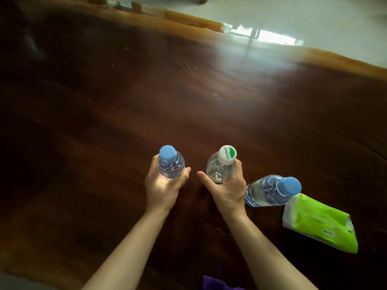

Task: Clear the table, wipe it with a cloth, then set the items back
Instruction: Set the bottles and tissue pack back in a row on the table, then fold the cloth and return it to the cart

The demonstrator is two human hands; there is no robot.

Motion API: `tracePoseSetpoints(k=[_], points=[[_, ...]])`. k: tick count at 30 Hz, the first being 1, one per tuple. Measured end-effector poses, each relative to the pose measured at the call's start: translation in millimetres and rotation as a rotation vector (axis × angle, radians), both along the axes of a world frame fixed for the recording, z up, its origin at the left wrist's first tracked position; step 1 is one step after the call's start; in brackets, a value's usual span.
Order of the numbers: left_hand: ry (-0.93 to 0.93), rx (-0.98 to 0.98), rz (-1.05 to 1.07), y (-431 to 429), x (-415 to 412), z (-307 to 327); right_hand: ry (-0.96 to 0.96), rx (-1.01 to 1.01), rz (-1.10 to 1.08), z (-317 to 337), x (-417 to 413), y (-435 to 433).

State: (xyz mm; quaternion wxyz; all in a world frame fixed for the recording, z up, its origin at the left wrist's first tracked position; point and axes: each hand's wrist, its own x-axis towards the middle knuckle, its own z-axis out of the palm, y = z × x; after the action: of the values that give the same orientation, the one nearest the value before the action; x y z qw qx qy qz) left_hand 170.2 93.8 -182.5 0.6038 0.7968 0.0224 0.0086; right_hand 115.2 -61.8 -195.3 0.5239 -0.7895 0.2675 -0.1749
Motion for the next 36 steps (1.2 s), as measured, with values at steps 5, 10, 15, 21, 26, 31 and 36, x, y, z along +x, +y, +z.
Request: tracePoseSetpoints(k=[5, 10, 15, 21, 26, 31, 36], points=[[-0.004, -0.003, -0.03, 4, 0, -5, -0.015, -0.004, 0.052, -2, -3, 1], [0.009, 0.004, -0.074, 10, -4, -5, -0.003, -0.006, 0.085, 1, -6, 0], [0.049, 0.03, -0.12, 26, -12, -4, 0.045, -0.011, 0.145, 5, -21, 1], [0.1, 0.13, -0.118, 54, -41, -2, 0.071, -0.06, 0.137, 16, -53, 10], [0.113, 0.184, -0.12, 78, -70, -6, 0.058, -0.122, 0.089, 25, -86, 20], [0.099, 0.191, -0.158, 95, -106, -6, 0.039, -0.181, 0.025, 37, -132, 32], [0.087, 0.201, -0.237, 107, -147, -5, 0.075, -0.251, -0.018, 43, -196, 41]])
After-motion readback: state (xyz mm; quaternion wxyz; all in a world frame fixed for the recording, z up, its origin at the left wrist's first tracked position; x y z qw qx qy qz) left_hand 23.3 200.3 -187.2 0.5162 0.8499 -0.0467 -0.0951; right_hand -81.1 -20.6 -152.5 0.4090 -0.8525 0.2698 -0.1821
